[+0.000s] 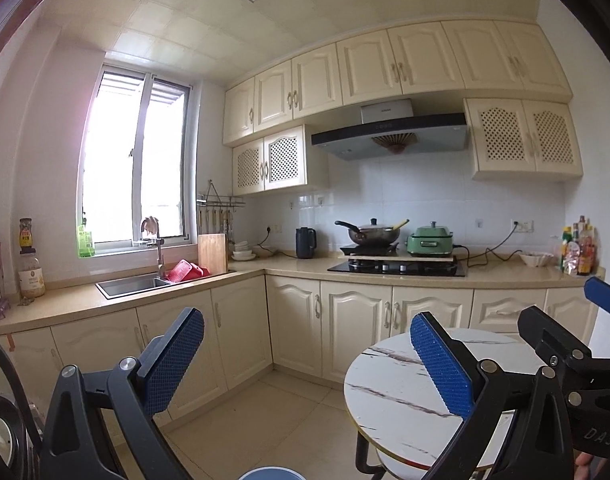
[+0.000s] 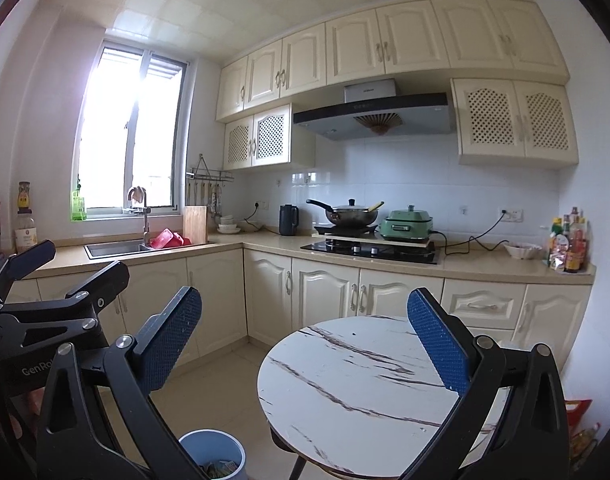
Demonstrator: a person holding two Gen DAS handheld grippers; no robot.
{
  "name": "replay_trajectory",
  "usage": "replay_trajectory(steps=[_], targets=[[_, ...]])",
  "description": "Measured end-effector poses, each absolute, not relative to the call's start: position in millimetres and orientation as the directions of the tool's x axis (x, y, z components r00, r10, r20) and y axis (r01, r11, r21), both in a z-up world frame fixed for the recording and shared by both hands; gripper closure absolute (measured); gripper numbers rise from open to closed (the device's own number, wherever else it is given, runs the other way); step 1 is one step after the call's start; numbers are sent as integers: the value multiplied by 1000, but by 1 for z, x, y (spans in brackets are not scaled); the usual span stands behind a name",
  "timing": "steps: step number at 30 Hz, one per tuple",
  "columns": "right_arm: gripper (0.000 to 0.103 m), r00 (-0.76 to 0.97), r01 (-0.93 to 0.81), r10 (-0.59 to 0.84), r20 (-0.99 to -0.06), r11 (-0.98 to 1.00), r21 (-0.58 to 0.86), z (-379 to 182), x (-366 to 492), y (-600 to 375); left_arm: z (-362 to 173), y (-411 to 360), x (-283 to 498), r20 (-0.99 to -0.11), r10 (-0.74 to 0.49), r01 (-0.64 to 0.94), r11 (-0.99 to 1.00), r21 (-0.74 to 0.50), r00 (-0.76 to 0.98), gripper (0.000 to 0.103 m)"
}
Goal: Collect trash
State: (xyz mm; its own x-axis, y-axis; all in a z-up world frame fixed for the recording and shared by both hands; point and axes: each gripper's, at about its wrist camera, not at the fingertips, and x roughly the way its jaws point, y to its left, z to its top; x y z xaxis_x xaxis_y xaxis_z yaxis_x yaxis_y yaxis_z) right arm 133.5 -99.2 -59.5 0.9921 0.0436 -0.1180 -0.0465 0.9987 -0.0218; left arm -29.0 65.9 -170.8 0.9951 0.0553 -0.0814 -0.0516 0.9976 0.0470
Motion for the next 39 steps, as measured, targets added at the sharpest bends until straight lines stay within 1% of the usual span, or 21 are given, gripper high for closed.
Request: replay_trajectory(steps=[7, 28, 39], targets=[[0, 991, -39, 36, -126, 999, -21, -61, 136, -100, -164, 65, -24, -90, 38, -34, 999, 36, 995, 1], [0, 990, -40, 37, -133, 999, -21, -67, 139, -99, -133, 79, -13, -97, 40, -36, 998, 44, 994, 1], [0, 990, -41, 37, -134, 999, -21, -67, 139, -99, -128, 84, -12, -97, 37, -33, 999, 41, 995, 1]])
